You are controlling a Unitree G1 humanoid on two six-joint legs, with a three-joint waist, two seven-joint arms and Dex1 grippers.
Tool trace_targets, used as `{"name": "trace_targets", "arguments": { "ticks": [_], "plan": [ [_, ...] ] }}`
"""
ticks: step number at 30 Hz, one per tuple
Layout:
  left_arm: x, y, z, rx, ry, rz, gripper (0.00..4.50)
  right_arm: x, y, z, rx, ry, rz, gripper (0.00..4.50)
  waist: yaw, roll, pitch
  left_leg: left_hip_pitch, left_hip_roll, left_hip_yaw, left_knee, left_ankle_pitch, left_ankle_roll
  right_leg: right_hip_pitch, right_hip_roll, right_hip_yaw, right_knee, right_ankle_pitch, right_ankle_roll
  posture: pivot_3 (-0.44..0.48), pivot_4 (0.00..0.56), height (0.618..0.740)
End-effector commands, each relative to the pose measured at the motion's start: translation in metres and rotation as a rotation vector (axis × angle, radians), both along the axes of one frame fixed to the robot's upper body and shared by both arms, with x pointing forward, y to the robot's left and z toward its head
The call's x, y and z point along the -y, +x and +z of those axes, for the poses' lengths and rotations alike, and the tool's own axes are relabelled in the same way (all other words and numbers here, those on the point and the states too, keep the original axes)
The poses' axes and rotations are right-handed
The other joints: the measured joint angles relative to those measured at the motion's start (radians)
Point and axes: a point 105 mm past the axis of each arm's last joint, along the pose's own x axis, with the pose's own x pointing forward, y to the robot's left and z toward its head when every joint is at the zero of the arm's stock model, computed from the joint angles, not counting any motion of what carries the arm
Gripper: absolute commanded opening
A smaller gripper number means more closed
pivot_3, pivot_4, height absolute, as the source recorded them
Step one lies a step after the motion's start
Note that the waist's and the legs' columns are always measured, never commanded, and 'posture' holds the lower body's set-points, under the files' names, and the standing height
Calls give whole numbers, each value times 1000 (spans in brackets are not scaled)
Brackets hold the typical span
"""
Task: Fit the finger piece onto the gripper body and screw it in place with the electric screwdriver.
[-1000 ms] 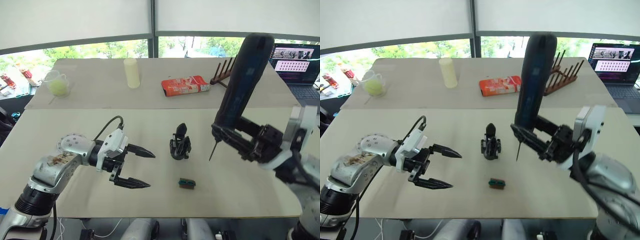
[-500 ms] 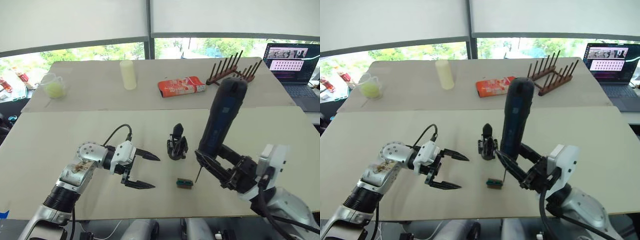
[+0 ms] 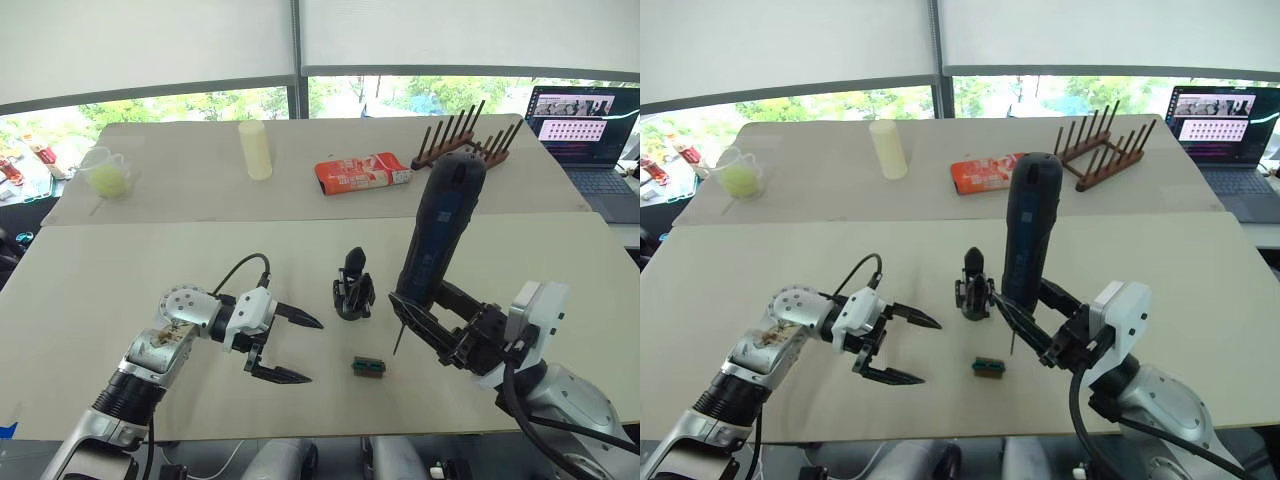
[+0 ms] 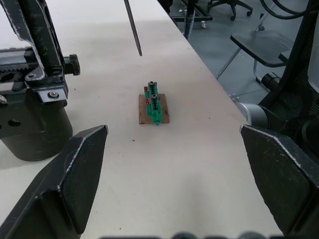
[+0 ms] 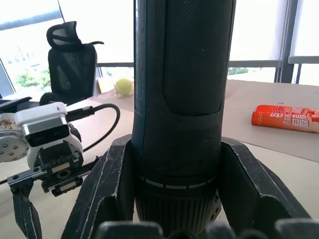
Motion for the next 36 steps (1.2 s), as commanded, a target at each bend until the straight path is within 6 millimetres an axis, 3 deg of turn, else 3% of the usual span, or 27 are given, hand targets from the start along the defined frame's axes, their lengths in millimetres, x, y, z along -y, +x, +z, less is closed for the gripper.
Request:
{"name": "trace_targets", "arguments": {
  "ticks": [1,19,36],
  "plan": [
    [2,-2,-1,15,-5,-7,4500,-7,-12,22,98,27,40,1915,0,0,0,0,0,0,0,0,0,0,0,0,0,0,0,0,150,740],
    [8,1,-2,50,-23,-11,4500,-24,-18,25,73,20,147,1915,2,0,0,0,0,0,0,0,0,0,0,1,0,0,0,0,150,740],
    [12,1,-1,79,-22,-34,4500,-15,-1,-4,64,-43,211,1915,1,-1,0,0,0,1,0,0,0,0,0,1,0,0,0,0,150,740]
  ]
}}
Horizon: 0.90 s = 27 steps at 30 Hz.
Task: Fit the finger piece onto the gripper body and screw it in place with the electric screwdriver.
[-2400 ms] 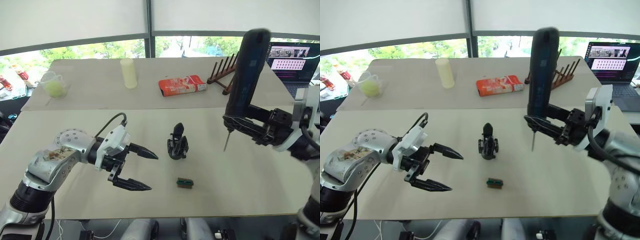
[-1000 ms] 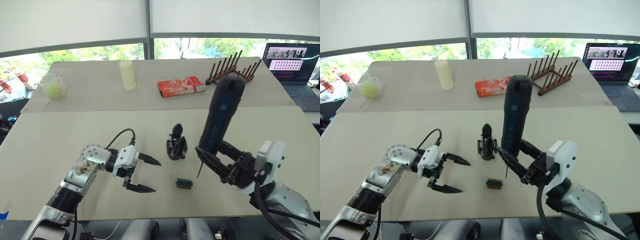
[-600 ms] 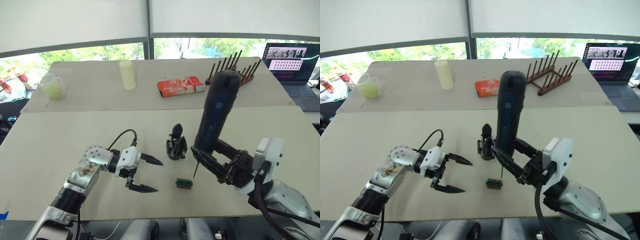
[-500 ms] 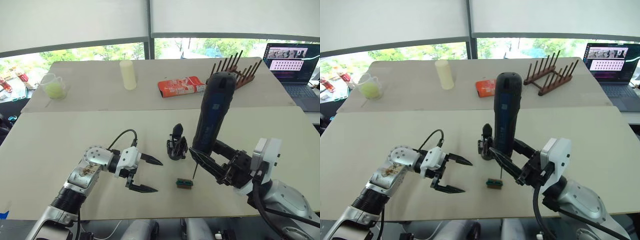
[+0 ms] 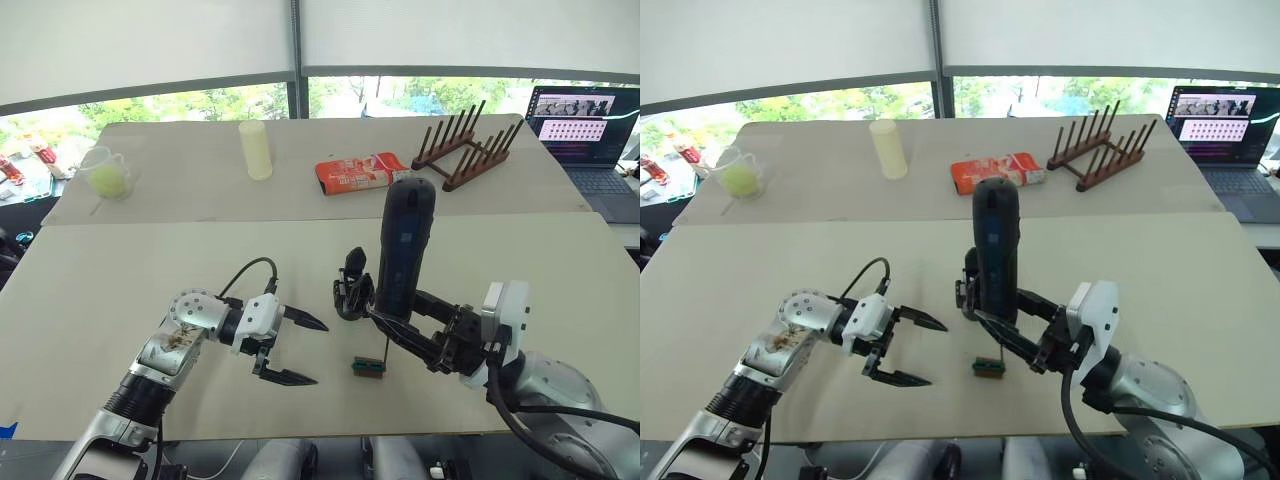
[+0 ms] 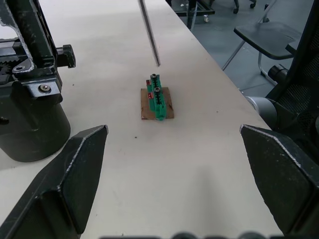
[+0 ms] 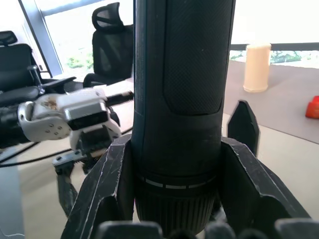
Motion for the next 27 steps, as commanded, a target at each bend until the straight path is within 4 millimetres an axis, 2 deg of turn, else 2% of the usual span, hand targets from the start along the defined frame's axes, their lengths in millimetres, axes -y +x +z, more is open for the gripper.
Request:
{"name": "trace_targets", "arguments": {
  "ticks": [1,9,17,24,27],
  "plan": [
    [2,2,5,37,-9,-11,4500,-4,-8,15,103,24,32,1915,-1,0,0,0,0,0,0,0,0,0,0,0,0,0,0,0,150,740],
    [3,4,5,38,-12,-4,4500,-5,-13,19,118,33,36,1915,0,0,0,0,0,0,0,0,0,0,0,0,0,0,0,0,150,740],
    [5,6,5,40,-14,-2,4500,-12,-10,28,142,42,39,1915,0,0,0,0,0,0,0,0,0,0,0,0,0,0,0,0,150,740],
    [6,6,6,44,-13,0,4500,-12,-8,22,129,15,32,1915,0,0,0,0,0,0,0,0,0,0,0,0,0,0,0,0,150,740],
    [6,6,6,46,-11,0,4500,-13,-10,30,143,33,41,1915,0,0,0,0,0,0,0,0,0,0,0,0,0,0,0,0,150,740]
  ]
}}
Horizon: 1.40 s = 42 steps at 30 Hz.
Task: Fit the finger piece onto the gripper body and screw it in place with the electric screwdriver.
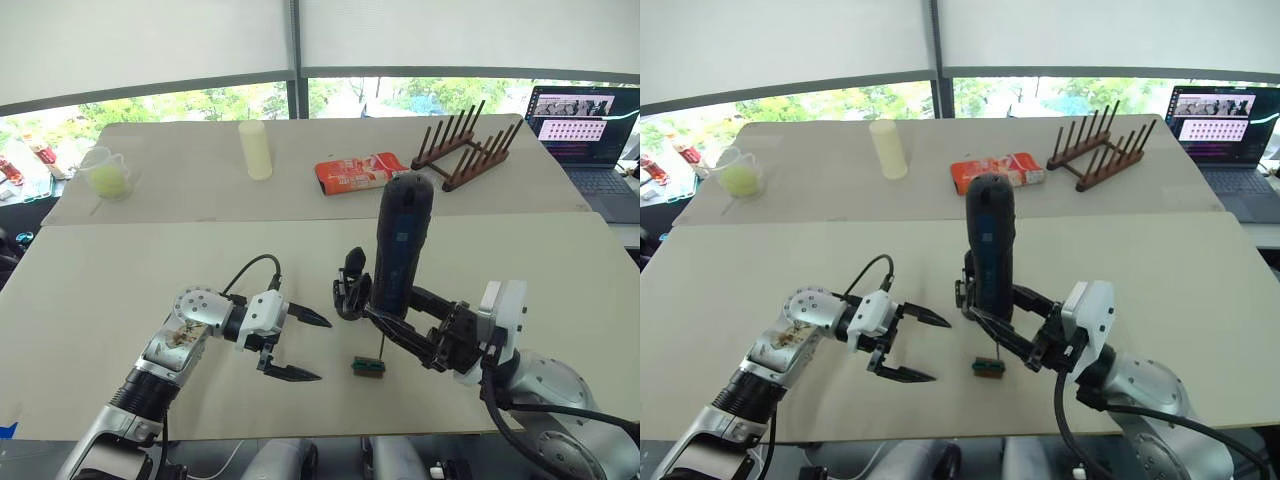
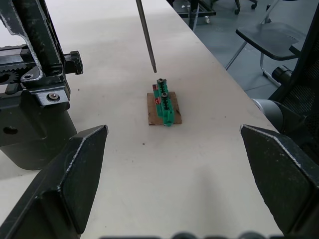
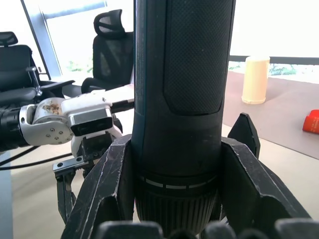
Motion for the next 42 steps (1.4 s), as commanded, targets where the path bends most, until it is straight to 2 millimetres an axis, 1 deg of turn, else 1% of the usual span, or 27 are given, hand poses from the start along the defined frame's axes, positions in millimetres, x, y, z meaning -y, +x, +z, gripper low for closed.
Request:
{"name": "trace_targets", "arguments": {
  "ticks": [1,8,12,17,23,42],
  "plan": [
    [2,0,5,39,-8,-12,4500,-5,-9,23,90,30,32,1915,-1,0,0,0,0,0,0,0,0,0,0,0,0,0,0,0,150,740],
    [3,1,6,40,-8,-11,4500,-4,-11,25,89,22,31,1915,0,0,0,0,0,0,0,0,0,0,0,0,0,0,0,0,150,740],
    [3,1,6,38,-8,-11,4500,-1,-12,15,64,3,23,1915,2,0,0,0,0,0,0,0,0,0,0,0,0,0,0,0,150,740],
    [5,1,6,40,-10,-16,4500,-2,-11,13,62,5,21,1915,-1,0,0,0,0,0,0,0,0,0,0,0,0,0,0,0,150,740],
    [5,1,5,42,-9,-17,4500,-2,-8,19,81,10,21,1915,0,0,0,0,0,0,0,0,0,0,0,0,0,0,0,0,150,740],
    [4,2,4,44,-8,-12,4500,-3,-6,15,76,2,17,1915,0,0,0,0,0,0,0,0,0,0,0,0,0,0,0,0,150,740]
  ]
}}
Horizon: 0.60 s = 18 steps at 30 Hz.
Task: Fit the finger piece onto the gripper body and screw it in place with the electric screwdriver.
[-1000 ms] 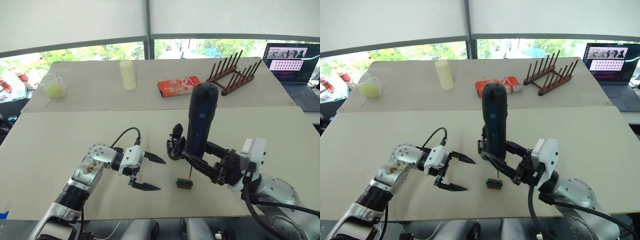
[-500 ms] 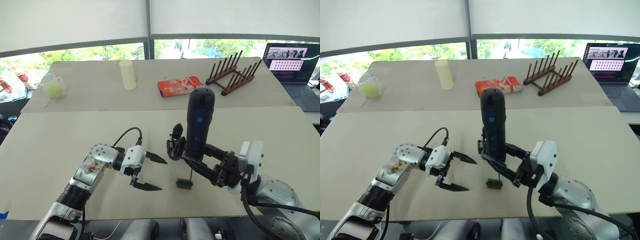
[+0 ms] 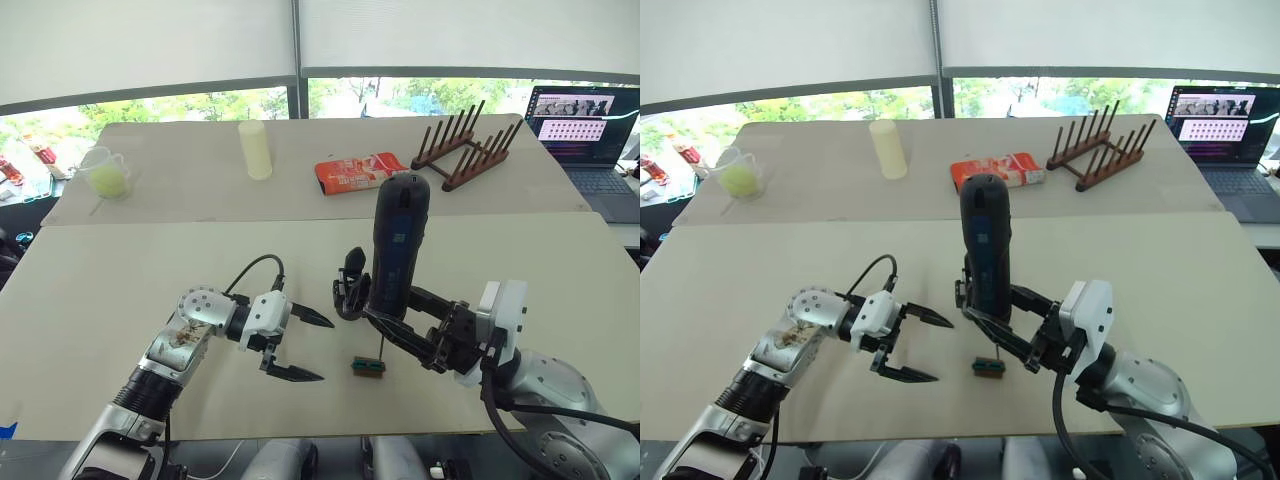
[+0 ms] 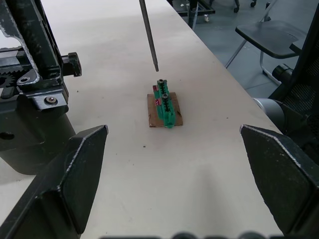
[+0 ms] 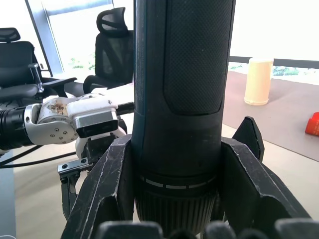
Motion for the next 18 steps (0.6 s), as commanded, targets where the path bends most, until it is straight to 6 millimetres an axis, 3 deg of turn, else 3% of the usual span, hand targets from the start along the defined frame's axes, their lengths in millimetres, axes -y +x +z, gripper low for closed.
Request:
{"name": "trace_targets", "arguments": {
  "ticks": [1,18],
  "plan": [
    [1,1,5,38,-7,-10,4500,-2,-5,12,67,18,8,1915,0,0,0,0,0,0,0,0,0,0,0,0,0,0,0,0,150,740],
    [2,0,4,40,-11,-15,4500,1,-5,7,59,8,4,1915,0,0,0,0,0,0,0,0,0,0,0,0,0,0,0,0,150,740]
  ]
}}
